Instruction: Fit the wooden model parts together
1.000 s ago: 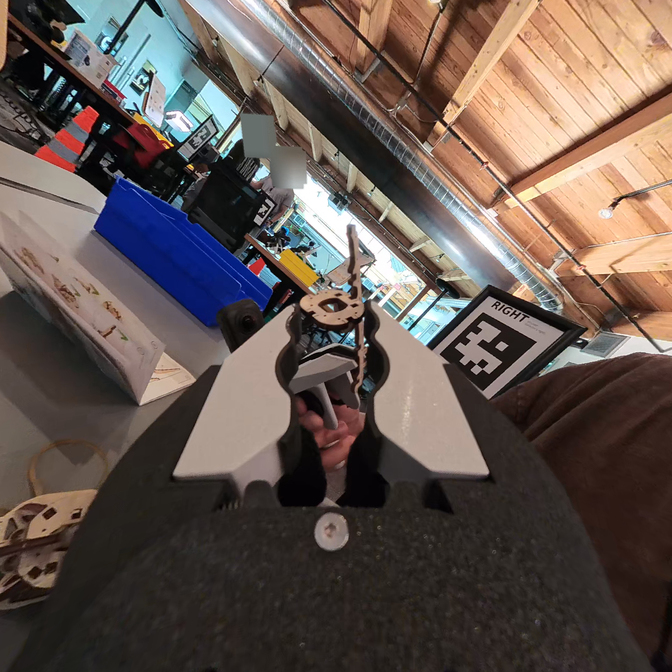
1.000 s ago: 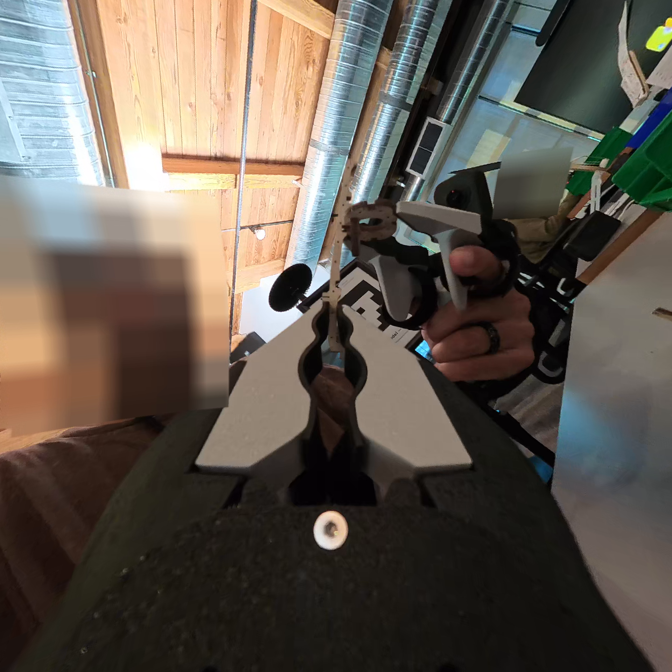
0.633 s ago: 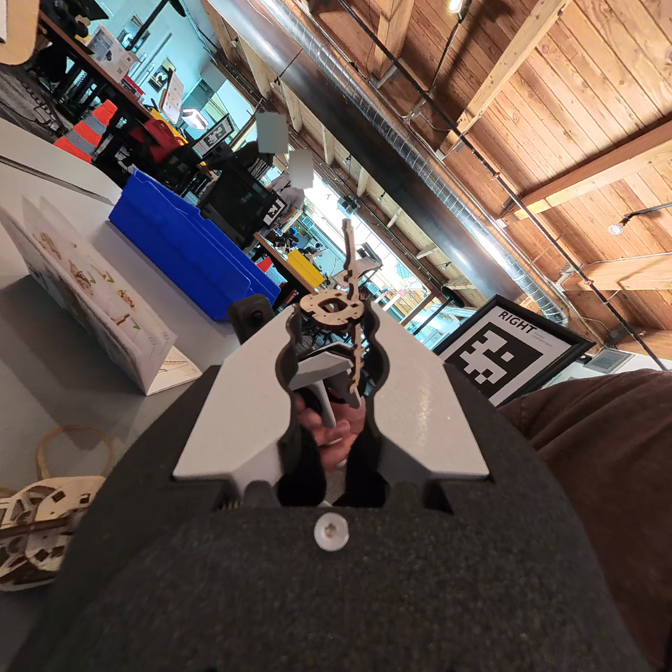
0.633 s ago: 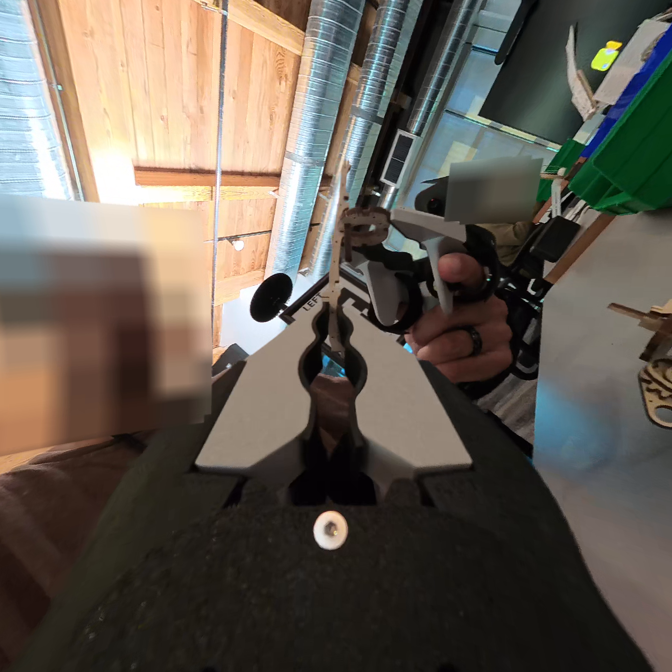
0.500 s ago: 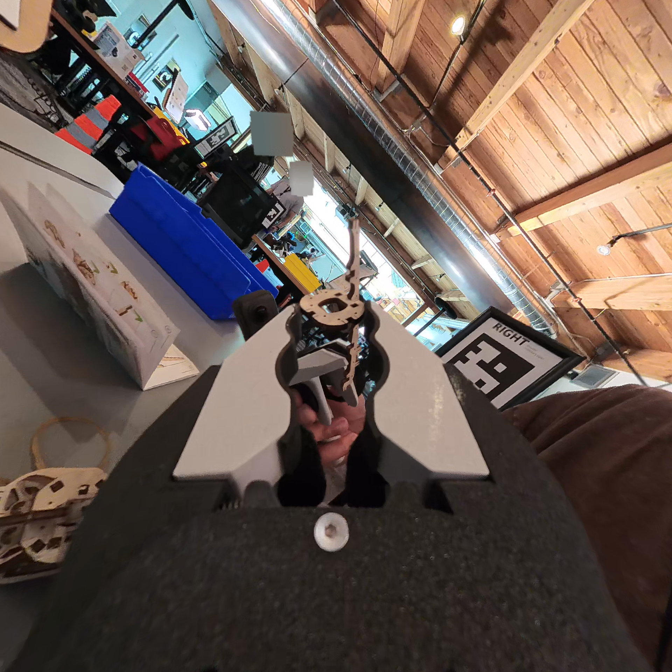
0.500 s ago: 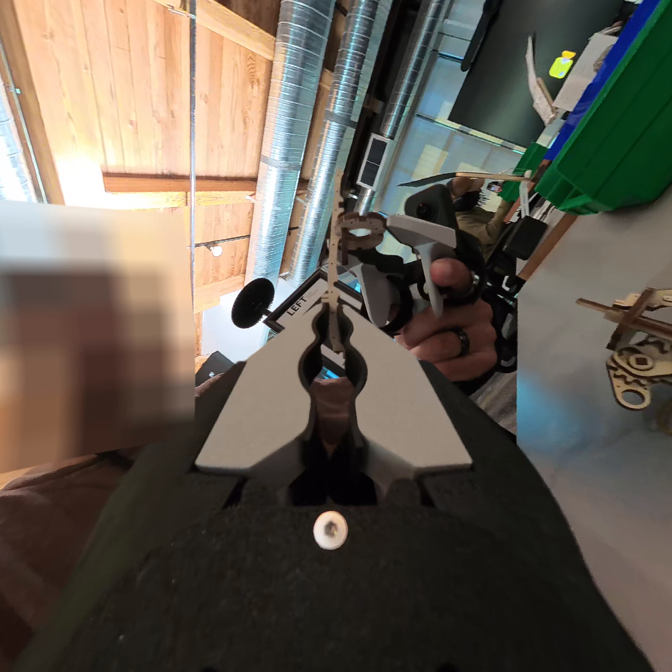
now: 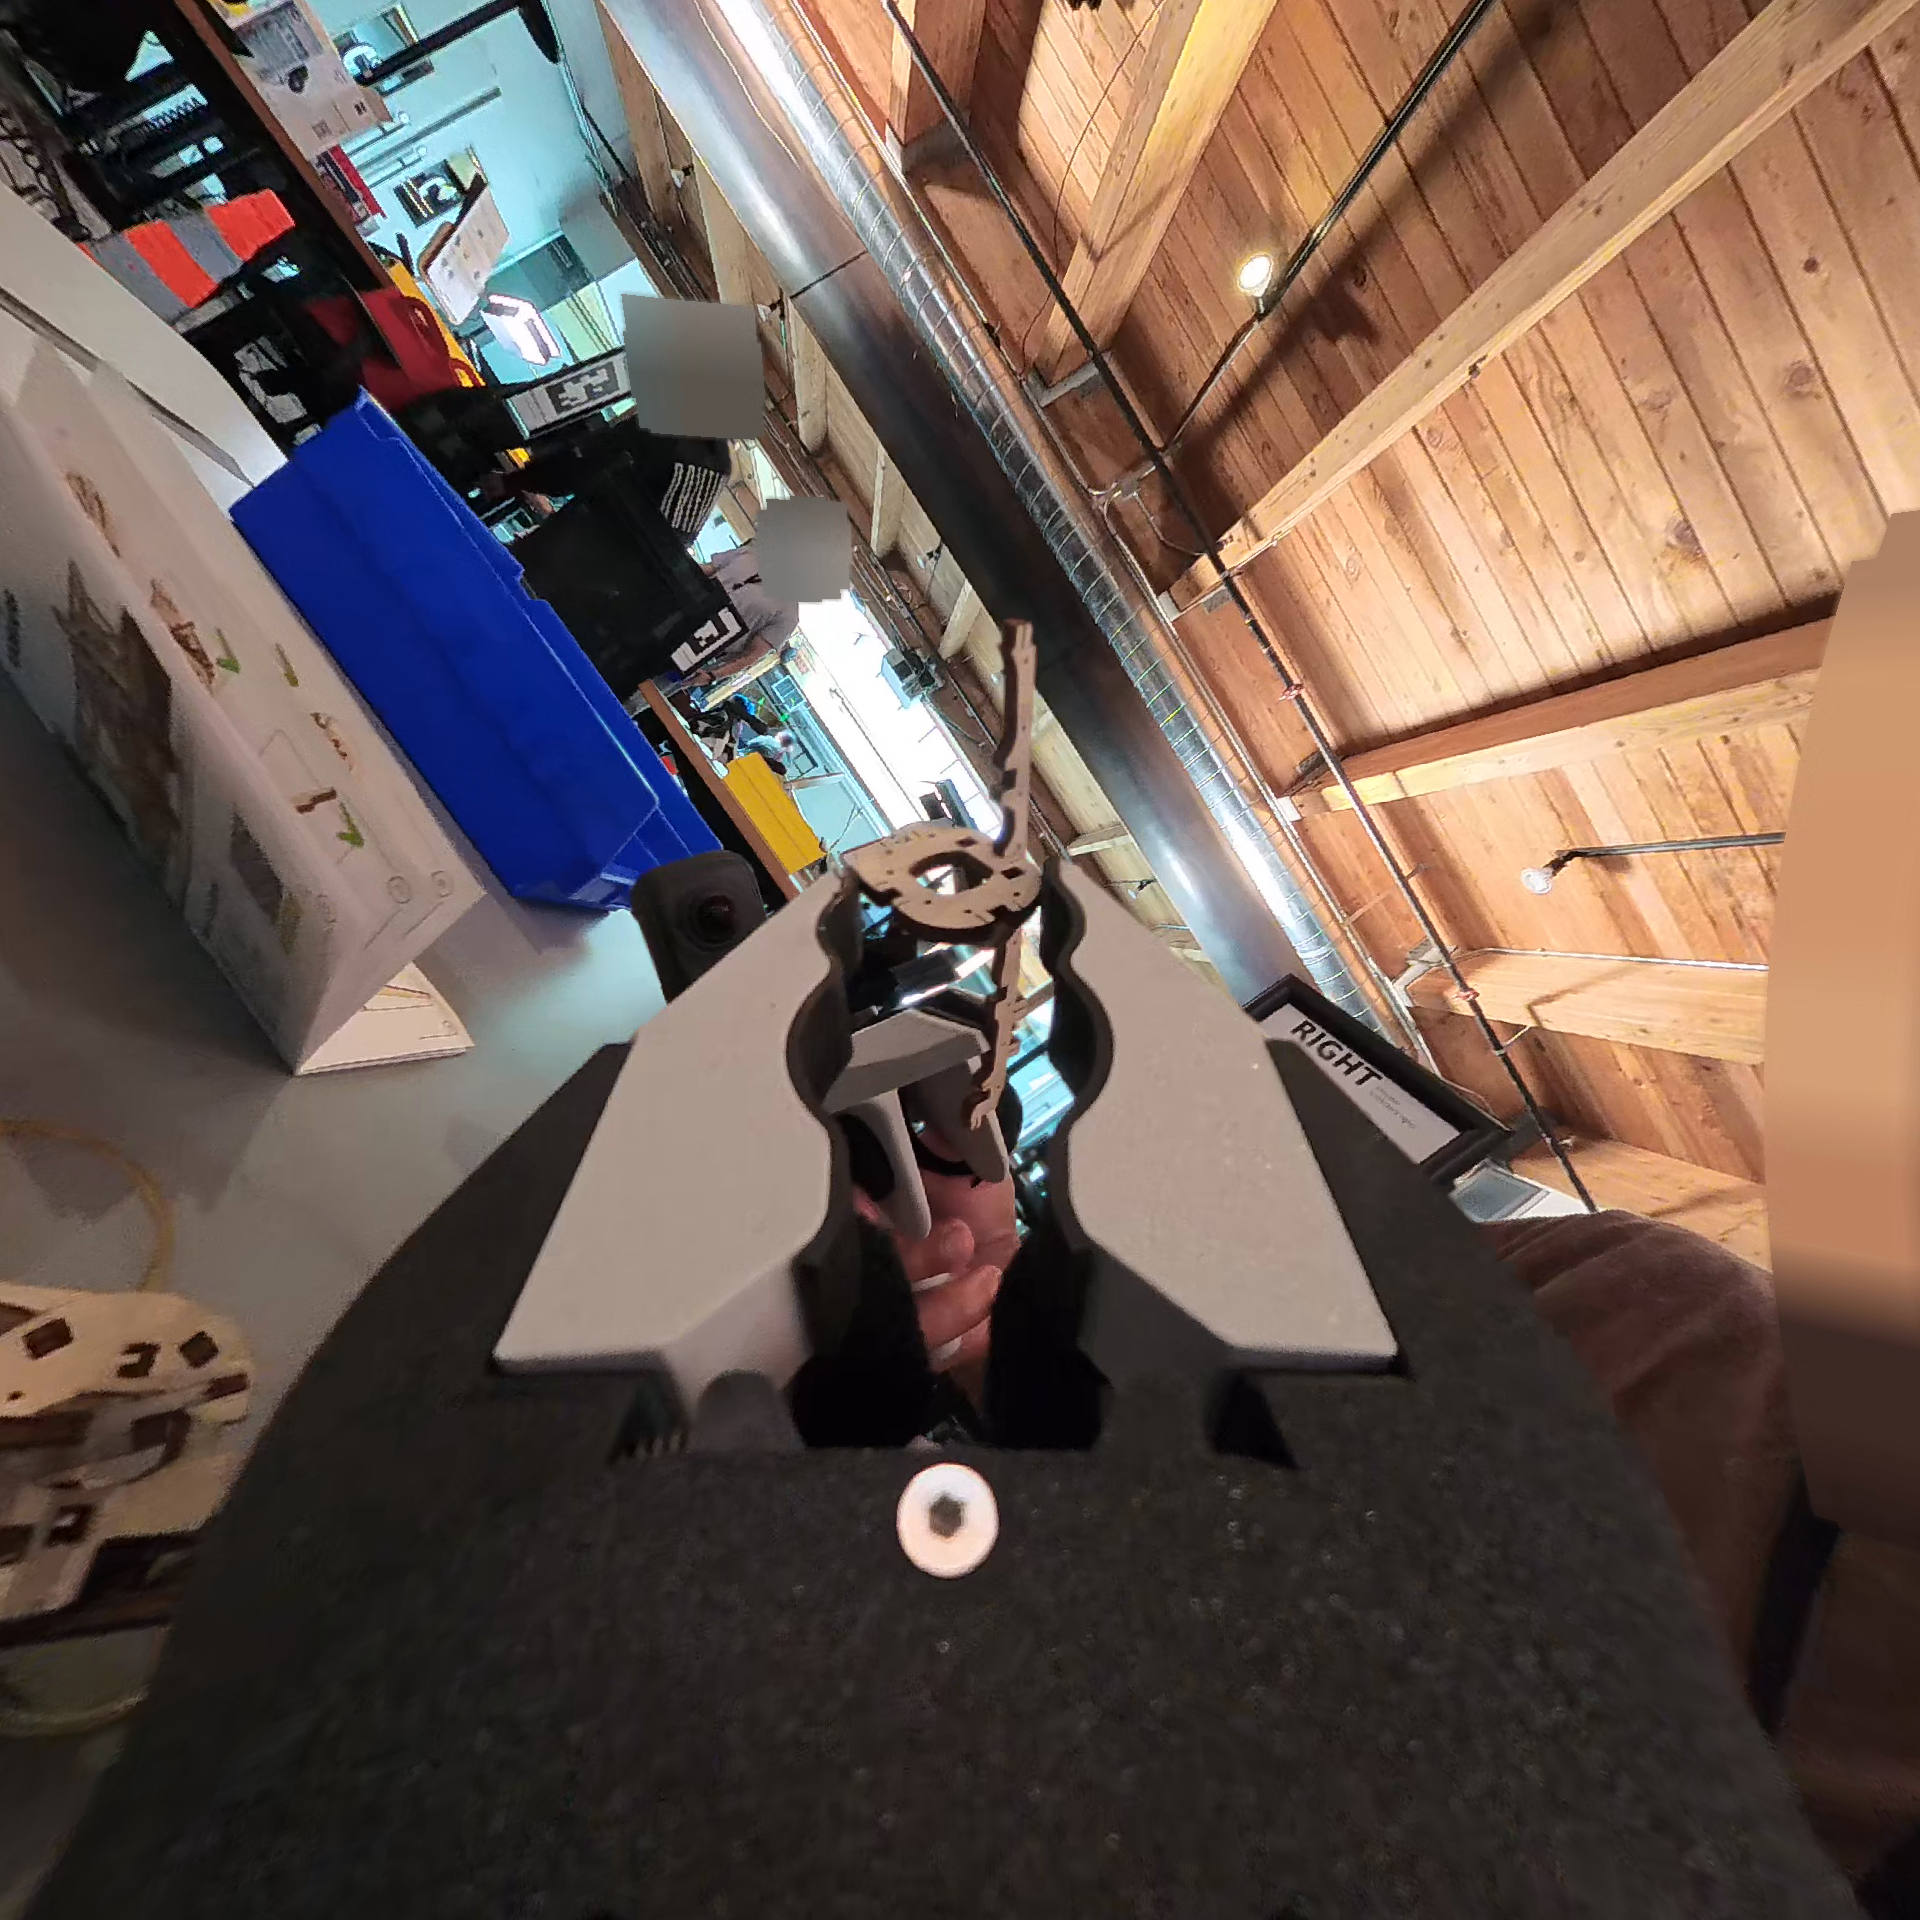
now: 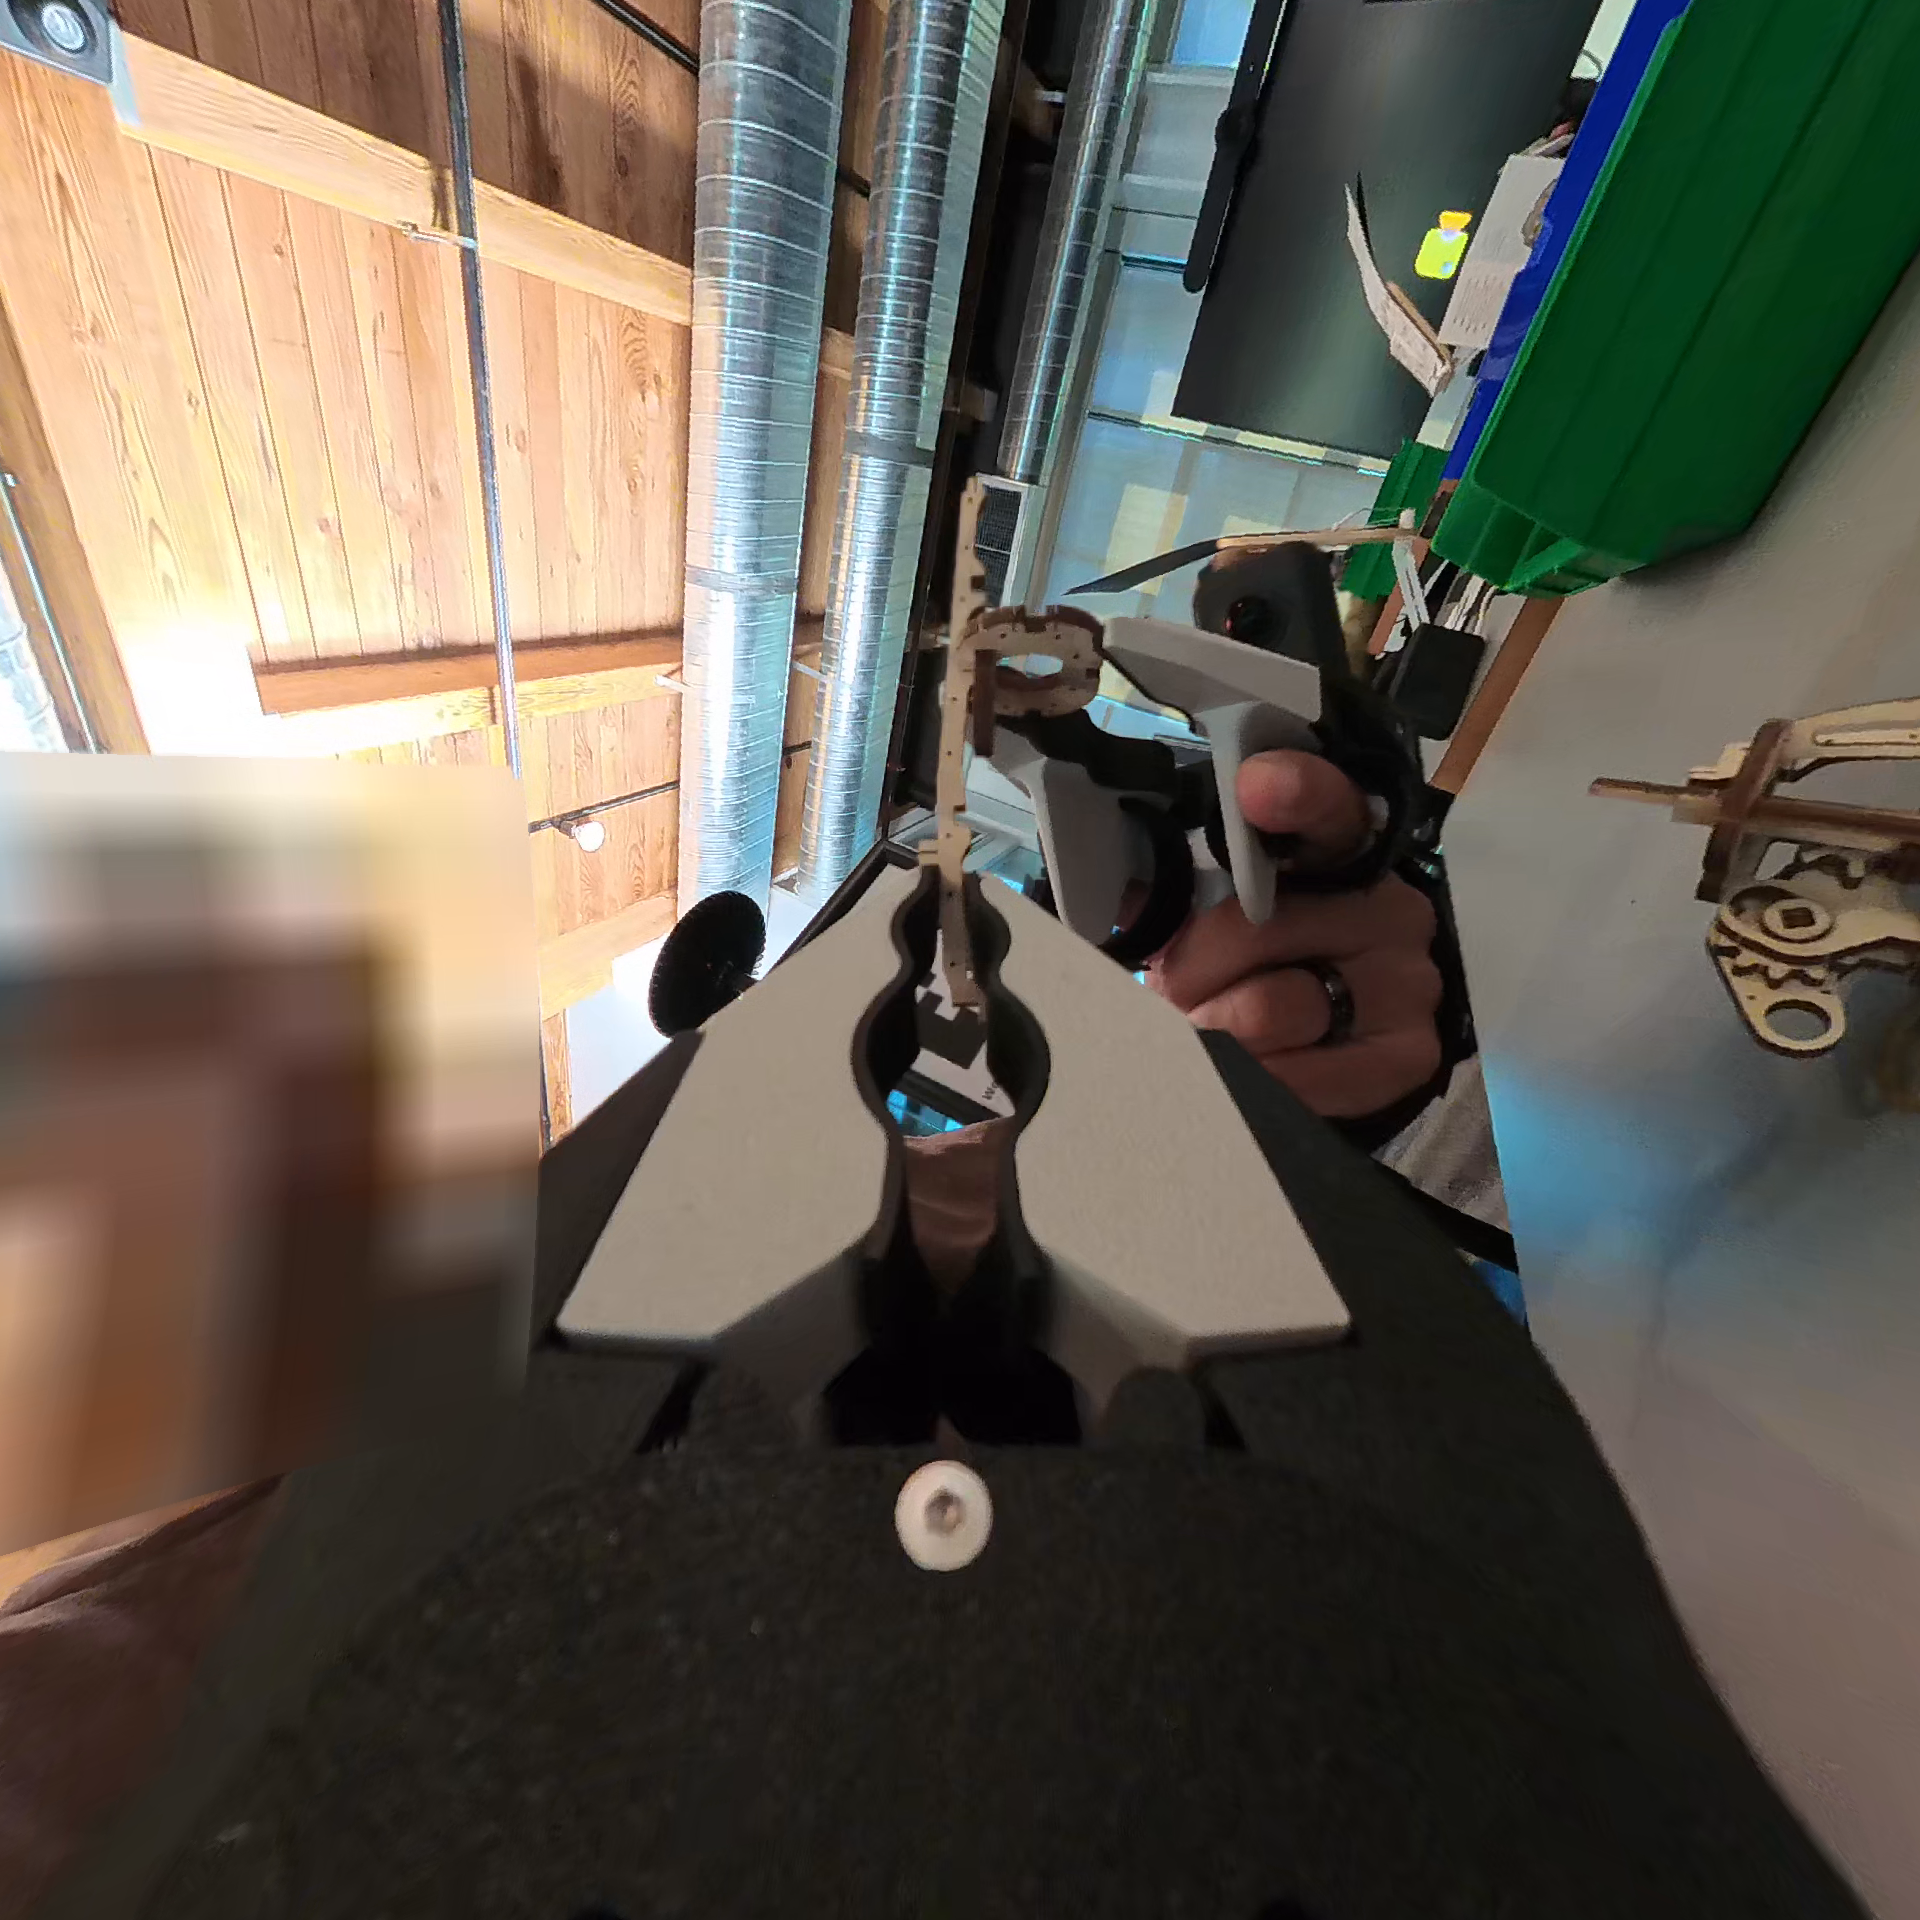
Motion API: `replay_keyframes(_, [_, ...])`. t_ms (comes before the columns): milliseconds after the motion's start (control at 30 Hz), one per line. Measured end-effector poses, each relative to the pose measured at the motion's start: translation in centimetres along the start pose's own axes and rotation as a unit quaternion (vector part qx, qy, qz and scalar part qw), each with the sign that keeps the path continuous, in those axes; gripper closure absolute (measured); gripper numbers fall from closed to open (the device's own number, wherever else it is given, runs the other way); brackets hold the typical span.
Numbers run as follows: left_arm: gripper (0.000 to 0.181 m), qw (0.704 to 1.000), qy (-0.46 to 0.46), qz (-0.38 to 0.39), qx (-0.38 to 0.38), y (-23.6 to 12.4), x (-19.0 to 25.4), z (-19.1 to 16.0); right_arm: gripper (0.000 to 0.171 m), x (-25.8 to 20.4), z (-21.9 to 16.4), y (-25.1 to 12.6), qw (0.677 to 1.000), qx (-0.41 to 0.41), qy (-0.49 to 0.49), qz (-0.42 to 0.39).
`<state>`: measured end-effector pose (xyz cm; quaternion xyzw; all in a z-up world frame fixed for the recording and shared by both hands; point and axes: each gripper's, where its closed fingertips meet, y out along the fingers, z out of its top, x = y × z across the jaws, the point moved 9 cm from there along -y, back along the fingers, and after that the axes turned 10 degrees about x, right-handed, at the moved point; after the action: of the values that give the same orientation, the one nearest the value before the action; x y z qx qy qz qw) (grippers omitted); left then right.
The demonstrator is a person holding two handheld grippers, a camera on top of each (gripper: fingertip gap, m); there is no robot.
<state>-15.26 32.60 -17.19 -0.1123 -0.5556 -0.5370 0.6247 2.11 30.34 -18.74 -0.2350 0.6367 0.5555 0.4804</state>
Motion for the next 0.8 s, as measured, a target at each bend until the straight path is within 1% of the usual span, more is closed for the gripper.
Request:
replay_keyframes(133, [0.149,1.000,-0.011,-0.004,0.002,0.0,-0.1,-0.1,0.165,-0.1,0.1,0.0,1.000,0.004,-0.004,-0.009])
replay_keyframes(333, [0.149,1.000,-0.013,-0.009,-0.005,0.1,0.0,-0.2,0.156,0.1,0.2,-0.1,1.000,0.003,-0.011,-0.019])
replay_keyframes(400, [0.149,1.000,-0.016,-0.009,-0.009,0.1,-0.1,-0.3,0.152,-0.1,0.6,-0.2,0.999,-0.011,-0.028,-0.031])
replay_keyframes(500, [0.149,0.999,-0.016,-0.008,-0.027,0.2,-0.1,-0.6,0.141,-1.0,2.6,-0.8,0.990,-0.062,-0.104,-0.075])
replay_keyframes(567, [0.149,0.998,-0.021,-0.017,-0.057,0.4,0.1,-1.3,0.124,-2.2,3.6,-0.6,0.978,-0.124,-0.142,-0.093])
replay_keyframes(633, [0.149,0.996,-0.021,-0.023,-0.088,0.7,0.2,-2.1,0.113,-3.0,3.7,-0.1,0.964,-0.195,-0.152,-0.096])
replay_keyframes(700, [0.148,0.992,-0.028,-0.039,-0.121,1.0,0.4,-3.1,0.107,-3.1,3.5,0.2,0.955,-0.240,-0.145,-0.097])
replay_keyframes(733, [0.145,0.990,-0.026,-0.043,-0.134,1.1,0.4,-3.6,0.108,-3.0,3.4,0.3,0.952,-0.253,-0.140,-0.095])
replay_keyframes(767, [0.148,0.988,-0.026,-0.048,-0.144,1.2,0.5,-3.9,0.110,-2.7,3.2,0.3,0.951,-0.262,-0.137,-0.092])
replay_keyframes(800, [0.148,0.987,-0.028,-0.051,-0.151,1.2,0.5,-4.2,0.111,-2.4,3.0,0.2,0.951,-0.264,-0.135,-0.089])
